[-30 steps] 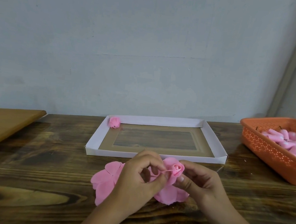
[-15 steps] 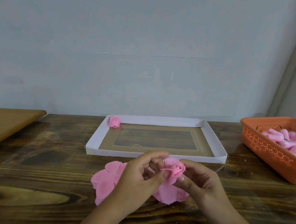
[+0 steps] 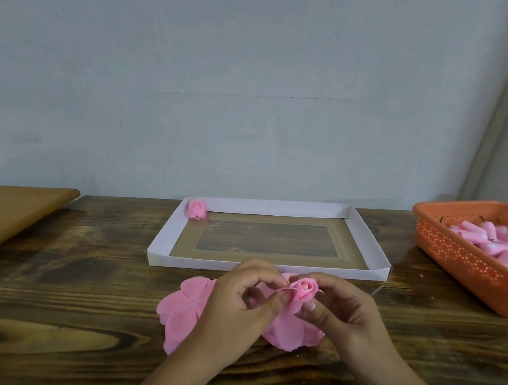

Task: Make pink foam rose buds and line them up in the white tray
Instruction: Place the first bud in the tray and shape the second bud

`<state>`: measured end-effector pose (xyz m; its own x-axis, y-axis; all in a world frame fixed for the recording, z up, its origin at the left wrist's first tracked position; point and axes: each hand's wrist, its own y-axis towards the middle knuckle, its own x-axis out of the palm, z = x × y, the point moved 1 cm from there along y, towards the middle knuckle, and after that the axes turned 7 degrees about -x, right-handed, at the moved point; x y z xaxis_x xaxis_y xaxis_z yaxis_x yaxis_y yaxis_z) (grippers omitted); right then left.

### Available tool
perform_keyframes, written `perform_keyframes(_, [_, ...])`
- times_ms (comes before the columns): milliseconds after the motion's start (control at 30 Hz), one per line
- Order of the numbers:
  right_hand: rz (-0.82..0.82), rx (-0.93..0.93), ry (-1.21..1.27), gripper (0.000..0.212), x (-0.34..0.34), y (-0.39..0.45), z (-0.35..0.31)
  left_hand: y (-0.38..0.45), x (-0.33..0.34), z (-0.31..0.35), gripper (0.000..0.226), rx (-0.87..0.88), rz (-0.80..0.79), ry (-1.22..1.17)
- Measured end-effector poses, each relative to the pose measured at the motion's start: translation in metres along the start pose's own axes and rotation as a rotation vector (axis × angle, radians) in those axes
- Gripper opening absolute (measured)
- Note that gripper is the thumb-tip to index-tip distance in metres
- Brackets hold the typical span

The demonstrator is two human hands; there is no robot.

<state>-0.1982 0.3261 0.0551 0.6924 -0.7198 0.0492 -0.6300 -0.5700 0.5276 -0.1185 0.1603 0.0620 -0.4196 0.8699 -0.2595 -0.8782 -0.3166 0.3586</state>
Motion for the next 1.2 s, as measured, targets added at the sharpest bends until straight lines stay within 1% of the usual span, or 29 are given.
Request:
perform_keyframes(133, [0.001,0.005,0.008,0.028,-0.0002,-0.0011,0.0031,-0.0004,0.0005,0.0032,0.023,0.001,-0.042,0.024])
perform_keyframes(300, [0.027,0.028,0.008,0.030,-0.0001,-0.0021,0.0056,0.0003,-0.0004,0.0009,0.014,-0.026,-0.061,0.053])
perform_keyframes(600, [0.011,0.053,-0.036,0.028,0.0000,-0.0028,0.0060,-0.0021,0.0045,-0.0043,0.016,-0.054,-0.058,0.025])
perform_keyframes(767, [-0.005,0.044,0.004,0.028,0.0009,-0.0034,0.0072,-0.0032,0.0054,-0.0017,0.015,-0.036,-0.059,0.009])
perform_keyframes(900, [-0.017,0.052,0.038,0.031,0.0028,-0.0038,0.0081,-0.0020,0.0039,-0.0001,0.015,-0.006,-0.023,0.029])
perform_keyframes(1033, [-0.018,0.056,0.030,0.029,0.0025,-0.0034,0.0066,-0.0022,0.0051,-0.0011,0.014,-0.006,-0.022,0.034])
perform_keyframes(1200, [-0.006,0.048,0.043,0.028,0.0062,-0.0045,0.0055,-0.0022,0.0070,-0.0029,0.013,0.042,0.047,0.024])
